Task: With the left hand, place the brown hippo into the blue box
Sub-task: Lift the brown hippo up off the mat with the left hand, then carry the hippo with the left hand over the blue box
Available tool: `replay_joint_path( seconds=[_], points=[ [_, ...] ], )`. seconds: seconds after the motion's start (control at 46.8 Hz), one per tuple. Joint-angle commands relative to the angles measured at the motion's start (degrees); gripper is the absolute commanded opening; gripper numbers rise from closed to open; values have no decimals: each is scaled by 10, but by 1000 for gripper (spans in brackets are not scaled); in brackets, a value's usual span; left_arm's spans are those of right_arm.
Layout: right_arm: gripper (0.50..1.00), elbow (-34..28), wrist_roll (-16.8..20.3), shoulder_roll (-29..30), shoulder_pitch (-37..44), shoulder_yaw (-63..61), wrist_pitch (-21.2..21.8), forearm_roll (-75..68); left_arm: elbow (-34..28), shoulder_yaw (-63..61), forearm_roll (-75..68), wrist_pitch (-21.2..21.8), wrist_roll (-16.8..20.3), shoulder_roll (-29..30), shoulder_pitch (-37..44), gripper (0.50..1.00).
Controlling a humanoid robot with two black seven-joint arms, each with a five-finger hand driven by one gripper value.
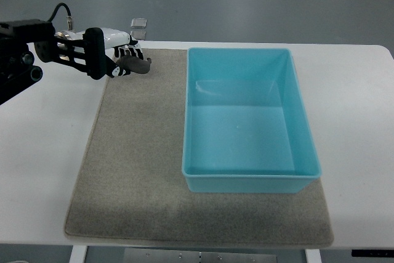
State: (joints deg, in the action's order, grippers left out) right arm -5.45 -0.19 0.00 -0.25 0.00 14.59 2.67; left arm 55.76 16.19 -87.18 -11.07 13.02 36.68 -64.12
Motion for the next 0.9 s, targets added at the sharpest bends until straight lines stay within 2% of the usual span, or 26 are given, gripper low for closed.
replay_joint_path(
  seconds=[0.0, 0.15, 0.428, 0.705, 0.876],
  points=[
    [936, 0, 0, 0, 0, 0, 0, 1, 1, -1, 0, -1, 1, 9, -22, 500],
    [936, 0, 0, 0, 0, 0, 0, 1, 1, -2, 1, -4, 1, 11, -53, 500],
    [936, 0, 0, 0, 0, 0, 0, 1, 30, 3, 3, -74, 0, 5, -108, 500],
    [936, 0, 0, 0, 0, 0, 0, 0, 101, 3, 3, -82, -1, -3, -118, 500],
    [936, 0, 0, 0, 0, 0, 0, 0, 118, 3, 2, -83, -4, -64, -115, 500]
  ],
)
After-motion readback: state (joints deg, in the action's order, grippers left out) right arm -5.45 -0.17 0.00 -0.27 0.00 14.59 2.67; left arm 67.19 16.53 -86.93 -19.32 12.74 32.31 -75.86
